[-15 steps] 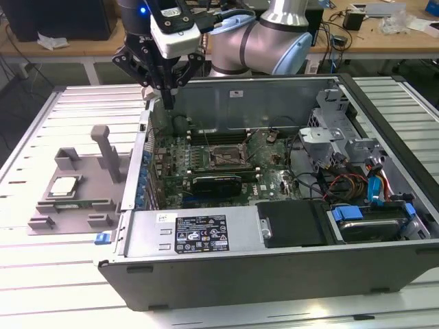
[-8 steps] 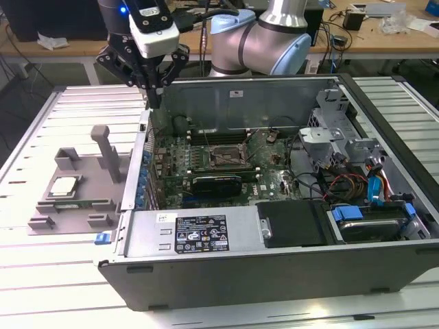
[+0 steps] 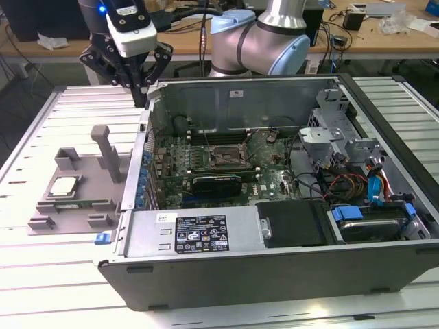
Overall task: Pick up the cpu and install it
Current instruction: 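Reach for the cpu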
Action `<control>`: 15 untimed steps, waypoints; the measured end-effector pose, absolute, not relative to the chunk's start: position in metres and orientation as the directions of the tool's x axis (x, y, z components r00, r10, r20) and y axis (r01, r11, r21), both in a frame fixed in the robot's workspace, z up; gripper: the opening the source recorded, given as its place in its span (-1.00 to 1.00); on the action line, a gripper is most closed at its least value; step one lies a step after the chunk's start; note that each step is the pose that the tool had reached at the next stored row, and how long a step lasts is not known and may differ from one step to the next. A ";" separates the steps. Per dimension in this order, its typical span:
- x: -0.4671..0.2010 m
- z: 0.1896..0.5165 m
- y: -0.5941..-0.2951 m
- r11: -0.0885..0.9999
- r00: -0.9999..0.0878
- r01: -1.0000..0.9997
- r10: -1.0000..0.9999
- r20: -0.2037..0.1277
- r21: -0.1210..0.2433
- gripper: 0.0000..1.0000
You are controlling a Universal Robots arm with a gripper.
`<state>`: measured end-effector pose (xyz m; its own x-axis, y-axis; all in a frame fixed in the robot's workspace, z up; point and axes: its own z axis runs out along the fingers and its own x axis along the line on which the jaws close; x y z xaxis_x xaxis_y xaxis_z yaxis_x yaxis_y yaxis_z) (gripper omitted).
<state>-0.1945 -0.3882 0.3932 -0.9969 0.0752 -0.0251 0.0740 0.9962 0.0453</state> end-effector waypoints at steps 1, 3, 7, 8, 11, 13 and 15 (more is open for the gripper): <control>-0.197 0.393 -0.388 0.996 -0.997 0.074 0.075 -0.025 0.045 -0.79; -0.203 0.393 -0.386 0.996 -0.997 0.074 0.075 -0.025 0.045 -0.79; -0.212 0.393 -0.383 0.996 -0.997 0.074 0.075 -0.025 0.045 -0.79; -0.214 0.393 -0.383 0.996 -0.997 0.074 0.075 -0.025 0.045 -0.79; -0.220 0.393 -0.381 0.996 -0.997 0.074 0.075 -0.025 0.045 -0.79; -0.225 0.393 -0.379 0.996 -0.997 0.074 0.075 -0.025 0.045 -0.79; -0.230 0.393 -0.377 0.996 -0.997 0.074 0.075 -0.025 0.045 -0.79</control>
<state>-0.2299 -0.3775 0.3930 -0.9968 0.0753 -0.0253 0.0741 0.9962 0.0452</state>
